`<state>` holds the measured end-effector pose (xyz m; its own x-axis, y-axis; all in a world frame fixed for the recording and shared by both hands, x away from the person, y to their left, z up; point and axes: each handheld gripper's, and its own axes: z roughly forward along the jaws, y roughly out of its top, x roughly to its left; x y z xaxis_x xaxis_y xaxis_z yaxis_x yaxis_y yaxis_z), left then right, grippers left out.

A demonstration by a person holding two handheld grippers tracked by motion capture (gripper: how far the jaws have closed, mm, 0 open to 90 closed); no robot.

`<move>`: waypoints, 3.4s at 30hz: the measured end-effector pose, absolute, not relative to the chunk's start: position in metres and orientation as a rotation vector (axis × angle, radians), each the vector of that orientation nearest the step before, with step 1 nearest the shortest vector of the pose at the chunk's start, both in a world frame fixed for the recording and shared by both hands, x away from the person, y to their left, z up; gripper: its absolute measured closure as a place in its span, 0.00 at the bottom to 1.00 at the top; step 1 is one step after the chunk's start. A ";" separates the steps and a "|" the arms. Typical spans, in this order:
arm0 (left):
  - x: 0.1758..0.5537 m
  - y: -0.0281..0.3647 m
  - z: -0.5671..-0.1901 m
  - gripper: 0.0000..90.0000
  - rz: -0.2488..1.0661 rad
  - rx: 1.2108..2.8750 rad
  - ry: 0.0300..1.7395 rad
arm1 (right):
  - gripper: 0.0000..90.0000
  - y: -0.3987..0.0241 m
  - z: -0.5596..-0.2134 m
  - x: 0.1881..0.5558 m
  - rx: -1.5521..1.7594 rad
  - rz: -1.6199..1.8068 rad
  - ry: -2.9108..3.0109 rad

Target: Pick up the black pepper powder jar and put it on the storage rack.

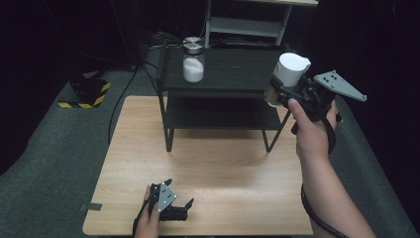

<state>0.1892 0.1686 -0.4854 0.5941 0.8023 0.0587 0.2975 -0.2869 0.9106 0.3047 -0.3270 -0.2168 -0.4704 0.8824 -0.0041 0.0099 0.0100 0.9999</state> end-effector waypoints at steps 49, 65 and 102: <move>0.189 0.175 -0.487 0.01 0.637 1.833 0.893 | 0.34 -0.277 -0.205 0.393 1.027 1.465 1.565; 0.188 0.175 -0.487 0.01 0.639 1.834 0.893 | 0.34 -0.277 -0.210 0.392 1.007 1.469 1.557; 0.188 0.175 -0.486 0.01 0.640 1.836 0.893 | 0.00 -0.293 -0.226 0.360 0.937 1.519 1.568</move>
<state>0.1884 0.1750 -0.4865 0.5943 0.8031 0.0434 0.2991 -0.2708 0.9150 0.3598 -0.2931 -0.2260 -0.4533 0.8910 -0.0237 0.0048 0.0290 0.9996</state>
